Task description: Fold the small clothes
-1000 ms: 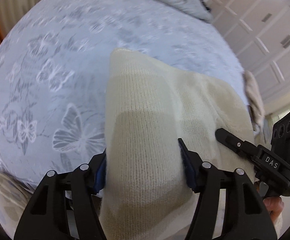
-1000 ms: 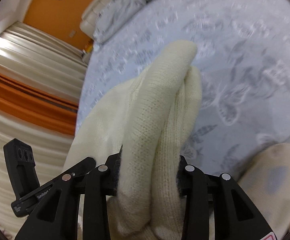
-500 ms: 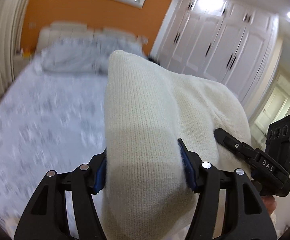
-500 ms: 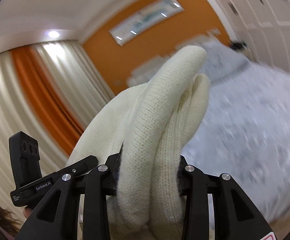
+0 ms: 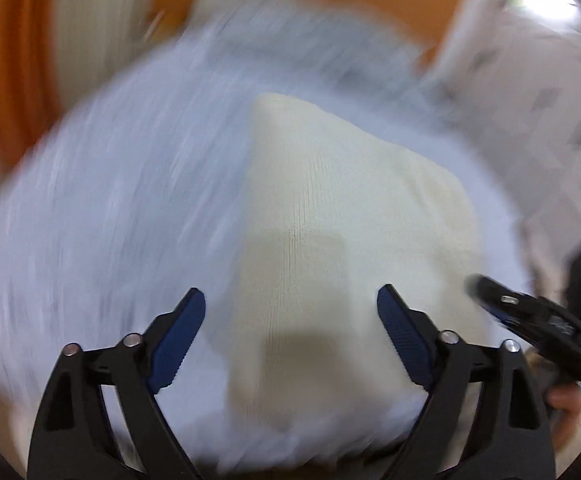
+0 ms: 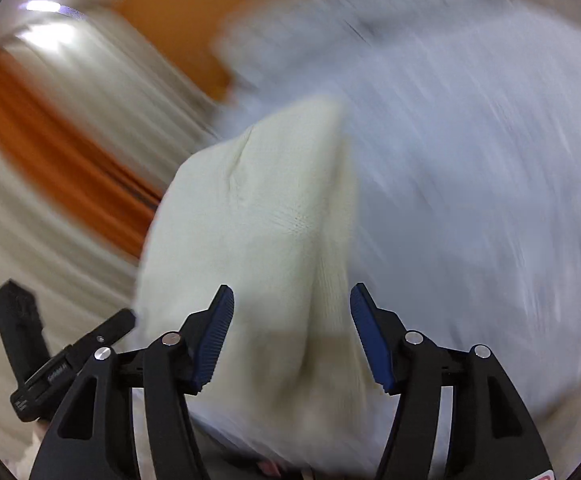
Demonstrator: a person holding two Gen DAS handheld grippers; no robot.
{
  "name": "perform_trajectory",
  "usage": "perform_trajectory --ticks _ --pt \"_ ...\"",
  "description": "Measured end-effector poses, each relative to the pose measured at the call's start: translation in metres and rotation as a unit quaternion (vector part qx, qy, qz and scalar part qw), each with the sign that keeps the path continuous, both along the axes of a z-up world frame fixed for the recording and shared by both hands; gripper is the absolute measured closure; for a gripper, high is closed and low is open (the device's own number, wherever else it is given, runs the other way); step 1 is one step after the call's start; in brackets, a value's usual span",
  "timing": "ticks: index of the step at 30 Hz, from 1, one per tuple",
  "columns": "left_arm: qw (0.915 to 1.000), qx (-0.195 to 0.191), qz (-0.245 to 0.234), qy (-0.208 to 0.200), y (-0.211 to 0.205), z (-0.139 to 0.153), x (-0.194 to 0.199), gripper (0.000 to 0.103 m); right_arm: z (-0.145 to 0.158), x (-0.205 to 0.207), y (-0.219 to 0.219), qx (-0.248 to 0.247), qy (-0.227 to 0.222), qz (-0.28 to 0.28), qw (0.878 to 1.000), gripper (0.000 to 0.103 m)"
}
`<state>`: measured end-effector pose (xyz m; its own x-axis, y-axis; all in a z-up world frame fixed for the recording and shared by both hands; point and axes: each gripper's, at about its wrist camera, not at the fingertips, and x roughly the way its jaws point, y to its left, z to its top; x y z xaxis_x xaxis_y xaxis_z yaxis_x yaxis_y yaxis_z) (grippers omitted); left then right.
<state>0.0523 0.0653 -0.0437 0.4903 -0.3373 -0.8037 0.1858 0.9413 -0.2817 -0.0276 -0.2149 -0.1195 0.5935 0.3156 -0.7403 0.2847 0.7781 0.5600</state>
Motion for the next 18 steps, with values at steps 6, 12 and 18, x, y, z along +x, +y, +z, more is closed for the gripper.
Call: perform_trajectory --ticks 6,12,18 --pt "0.9890 -0.109 0.079 0.060 0.058 -0.038 -0.023 0.026 -0.004 -0.006 0.003 -0.031 0.024 0.022 0.999 0.046" --pt "0.9974 -0.056 0.033 0.033 0.019 -0.030 -0.007 0.016 -0.054 0.029 0.013 -0.003 0.087 0.043 0.995 0.061" --pt "0.9979 0.054 -0.004 0.036 -0.011 -0.059 0.004 0.037 0.004 0.036 0.041 -0.121 0.023 0.067 0.990 0.084"
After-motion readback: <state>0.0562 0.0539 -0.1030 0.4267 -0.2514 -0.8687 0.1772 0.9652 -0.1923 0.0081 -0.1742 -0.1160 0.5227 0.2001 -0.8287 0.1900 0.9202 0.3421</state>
